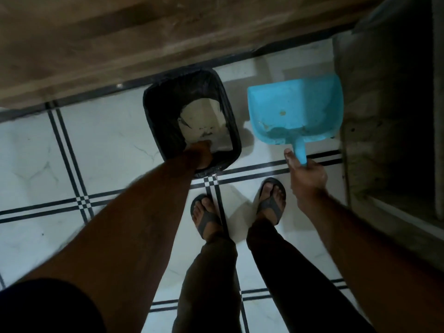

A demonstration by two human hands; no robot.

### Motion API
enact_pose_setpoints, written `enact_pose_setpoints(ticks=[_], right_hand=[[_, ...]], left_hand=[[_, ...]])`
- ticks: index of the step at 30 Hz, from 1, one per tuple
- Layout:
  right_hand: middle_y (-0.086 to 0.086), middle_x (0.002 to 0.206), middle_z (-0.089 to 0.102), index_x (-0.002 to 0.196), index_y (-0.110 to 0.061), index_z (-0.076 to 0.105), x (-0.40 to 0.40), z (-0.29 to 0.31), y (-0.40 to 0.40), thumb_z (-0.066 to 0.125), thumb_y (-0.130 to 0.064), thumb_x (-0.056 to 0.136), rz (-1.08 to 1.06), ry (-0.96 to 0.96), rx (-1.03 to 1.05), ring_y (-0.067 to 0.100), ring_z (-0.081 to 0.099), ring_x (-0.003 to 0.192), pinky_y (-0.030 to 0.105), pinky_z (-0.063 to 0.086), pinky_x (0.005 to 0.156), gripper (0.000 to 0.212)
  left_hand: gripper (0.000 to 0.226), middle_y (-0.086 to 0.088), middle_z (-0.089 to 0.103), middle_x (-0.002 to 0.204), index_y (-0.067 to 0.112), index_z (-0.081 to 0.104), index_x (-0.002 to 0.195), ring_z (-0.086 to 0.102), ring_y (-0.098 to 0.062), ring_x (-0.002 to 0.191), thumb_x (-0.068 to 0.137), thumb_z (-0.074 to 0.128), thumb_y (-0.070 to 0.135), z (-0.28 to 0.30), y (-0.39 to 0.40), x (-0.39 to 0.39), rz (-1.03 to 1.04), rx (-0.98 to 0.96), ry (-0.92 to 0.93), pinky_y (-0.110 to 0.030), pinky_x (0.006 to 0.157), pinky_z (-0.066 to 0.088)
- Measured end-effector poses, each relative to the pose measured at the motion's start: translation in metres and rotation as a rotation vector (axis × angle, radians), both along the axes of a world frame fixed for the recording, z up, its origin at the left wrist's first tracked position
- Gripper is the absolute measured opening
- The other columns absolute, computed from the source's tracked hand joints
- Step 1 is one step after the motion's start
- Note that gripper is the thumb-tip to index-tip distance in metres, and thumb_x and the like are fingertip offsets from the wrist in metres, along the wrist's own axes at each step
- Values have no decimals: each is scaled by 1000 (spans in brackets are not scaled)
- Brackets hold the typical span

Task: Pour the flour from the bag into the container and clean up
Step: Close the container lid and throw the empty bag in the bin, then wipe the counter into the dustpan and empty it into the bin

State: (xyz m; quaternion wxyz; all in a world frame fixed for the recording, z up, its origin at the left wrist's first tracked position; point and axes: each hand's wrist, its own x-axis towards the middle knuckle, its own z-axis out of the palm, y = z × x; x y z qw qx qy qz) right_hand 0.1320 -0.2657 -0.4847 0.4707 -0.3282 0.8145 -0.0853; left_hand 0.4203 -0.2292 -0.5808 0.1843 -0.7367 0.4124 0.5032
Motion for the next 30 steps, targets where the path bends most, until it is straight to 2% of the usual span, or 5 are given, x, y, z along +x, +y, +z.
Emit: enact_pose_setpoints(ticks=[6, 11, 15, 25, 30], right_hand=[[2, 64, 50, 73, -20, 62, 5, 81, -7, 78, -59, 83, 38, -169, -114, 19, 47, 57, 39, 41, 57, 44], [4, 71, 52, 92, -8, 63, 23, 187, -20, 70, -50, 100, 143, -191, -233, 19, 49, 63, 33, 41, 56, 42], [-7, 70, 51, 89, -28, 62, 33, 274, -27, 69, -40, 103, 101, -242, -327, 7, 50, 59, 25, 44, 53, 20], [3, 72, 59, 105, -17, 67, 18, 469, -1, 61, -52, 105, -120, -312, -412, 12, 55, 59, 33, 50, 55, 35], [-7, 71, 63, 100, -23, 70, -18, 570, 19, 62, -49, 106, -194, -295, -603, 8, 61, 63, 33, 53, 62, 27]], left_hand=[[62, -17, 48, 160, 20, 40, 163, 55, -42, 139, 105, 61, 23, 55, 3, 3, 212, -51, 53, -48, 119, 45], [44, -22, 56, 152, 4, 55, 150, 52, -40, 144, 106, 57, 5, 147, 6, 21, 170, -121, 130, -28, 113, 37], [45, -17, 59, 150, 5, 57, 151, 55, -34, 140, 106, 59, 13, 244, -3, 36, 76, -160, 114, -27, 109, 41], [23, -2, 78, 120, 12, 77, 122, 69, -15, 114, 102, 65, 13, 480, -20, 5, 73, -505, 258, -30, 109, 51], [15, 2, 72, 96, 14, 76, 105, 67, -11, 90, 102, 62, 7, 597, -43, -52, 85, -691, 408, -12, 72, 50]])
